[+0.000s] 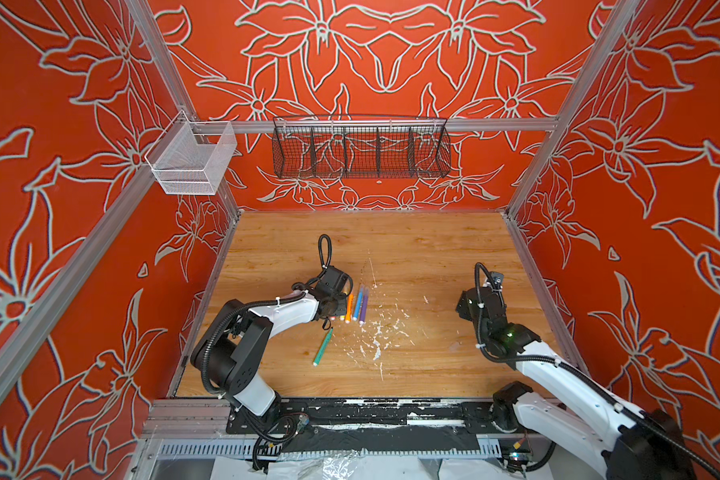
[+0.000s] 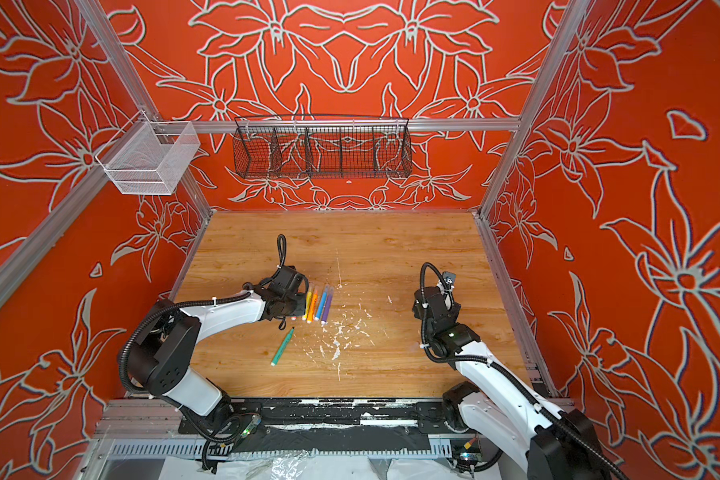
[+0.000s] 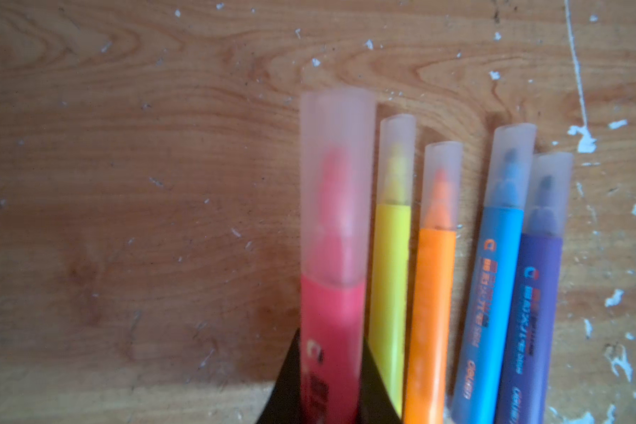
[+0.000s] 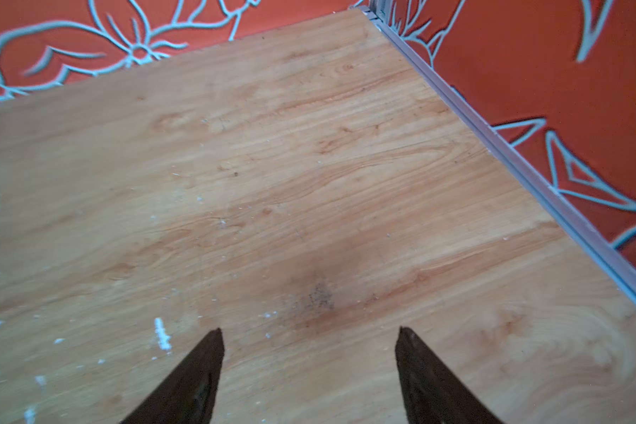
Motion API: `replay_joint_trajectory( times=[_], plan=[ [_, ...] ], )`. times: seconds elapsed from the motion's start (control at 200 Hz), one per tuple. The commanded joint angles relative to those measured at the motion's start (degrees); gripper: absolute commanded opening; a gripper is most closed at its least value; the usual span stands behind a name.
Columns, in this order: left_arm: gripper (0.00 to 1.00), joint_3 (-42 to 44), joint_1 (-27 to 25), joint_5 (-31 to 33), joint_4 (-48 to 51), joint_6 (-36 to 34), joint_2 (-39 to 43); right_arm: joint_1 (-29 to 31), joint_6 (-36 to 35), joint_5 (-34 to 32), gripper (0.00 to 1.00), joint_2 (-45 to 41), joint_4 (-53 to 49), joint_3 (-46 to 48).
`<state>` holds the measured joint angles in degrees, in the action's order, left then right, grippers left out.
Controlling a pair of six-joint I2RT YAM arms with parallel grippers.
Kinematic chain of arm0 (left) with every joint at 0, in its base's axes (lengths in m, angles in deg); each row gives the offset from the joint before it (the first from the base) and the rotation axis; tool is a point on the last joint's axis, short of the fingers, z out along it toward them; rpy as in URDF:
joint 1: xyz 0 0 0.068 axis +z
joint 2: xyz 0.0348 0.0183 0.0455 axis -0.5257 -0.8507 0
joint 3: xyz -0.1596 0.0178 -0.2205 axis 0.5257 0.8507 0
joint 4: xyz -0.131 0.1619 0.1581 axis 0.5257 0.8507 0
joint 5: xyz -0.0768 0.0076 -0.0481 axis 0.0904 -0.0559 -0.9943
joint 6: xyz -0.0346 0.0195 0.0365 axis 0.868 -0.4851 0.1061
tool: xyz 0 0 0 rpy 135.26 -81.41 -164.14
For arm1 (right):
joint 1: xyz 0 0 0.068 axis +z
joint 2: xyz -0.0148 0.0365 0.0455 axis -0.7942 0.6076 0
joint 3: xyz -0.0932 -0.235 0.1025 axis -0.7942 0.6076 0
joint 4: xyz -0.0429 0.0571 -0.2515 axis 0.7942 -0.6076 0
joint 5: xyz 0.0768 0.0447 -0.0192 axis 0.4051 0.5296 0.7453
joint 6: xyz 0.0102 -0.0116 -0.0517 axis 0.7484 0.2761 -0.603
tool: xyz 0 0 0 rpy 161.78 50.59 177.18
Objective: Insert the pens into the pen caps
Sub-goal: 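Lower the capped pink highlighter beside the other markers and release with left gripper, then grasp the green marker near its base with the left gripper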
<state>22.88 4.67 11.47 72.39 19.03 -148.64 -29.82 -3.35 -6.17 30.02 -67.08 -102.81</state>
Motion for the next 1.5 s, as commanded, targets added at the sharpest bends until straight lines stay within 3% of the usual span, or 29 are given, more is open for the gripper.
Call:
replay_joint_trajectory(
  times=[0.0, 0.245, 0.425, 0.555, 0.716, 1.006, 1.136, 1.261, 1.496],
  plan=[
    [0.15, -1.5, 0.2, 0.6, 1.8, -0.6, -1.6, -1.0, -0.1, -0.1, 0.74, 0.0, 2.5, 0.5],
    [0.2, -3.7, 0.2, -0.4, 2.9, -1.5, -4.0, -1.4, -0.3, 1.1, 0.74, -2.8, 2.8, 2.2],
    [0.34, -5.2, 0.2, -0.9, 5.3, -1.9, -3.4, -1.8, -0.2, 1.5, 0.75, -4.0, 2.9, 2.9],
    [0.37, -6.1, 0.2, -2.0, 10.7, -1.7, -0.6, -2.4, -0.3, 2.2, 0.75, -3.8, 3.8, 3.2],
    [0.38, 0.6, -1.4, -1.4, 12.7, 1.1, 9.3, -2.8, -0.8, 3.5, 0.74, -3.1, 4.5, 3.1],
    [0.45, 14.1, -6.1, -2.5, 21.4, 7.4, 39.4, -2.9, -1.2, 4.8, 0.74, -6.3, 4.6, 4.8],
    [0.45, 17.9, -8.8, -4.1, 24.4, 10.2, 49.2, -3.0, -1.3, 5.2, 0.74, -6.3, 5.0, 4.9],
    [0.44, 20.4, -11.9, -5.1, 24.3, 12.9, 51.7, -3.0, -1.2, 5.5, 0.73, -5.5, 4.3, 4.3],
    [0.43, 22.0, -13.8, -3.3, 22.7, 16.1, 47.0, -3.0, -1.7, 6.3, 0.73, -6.4, 4.7, 4.8]
  ],
)
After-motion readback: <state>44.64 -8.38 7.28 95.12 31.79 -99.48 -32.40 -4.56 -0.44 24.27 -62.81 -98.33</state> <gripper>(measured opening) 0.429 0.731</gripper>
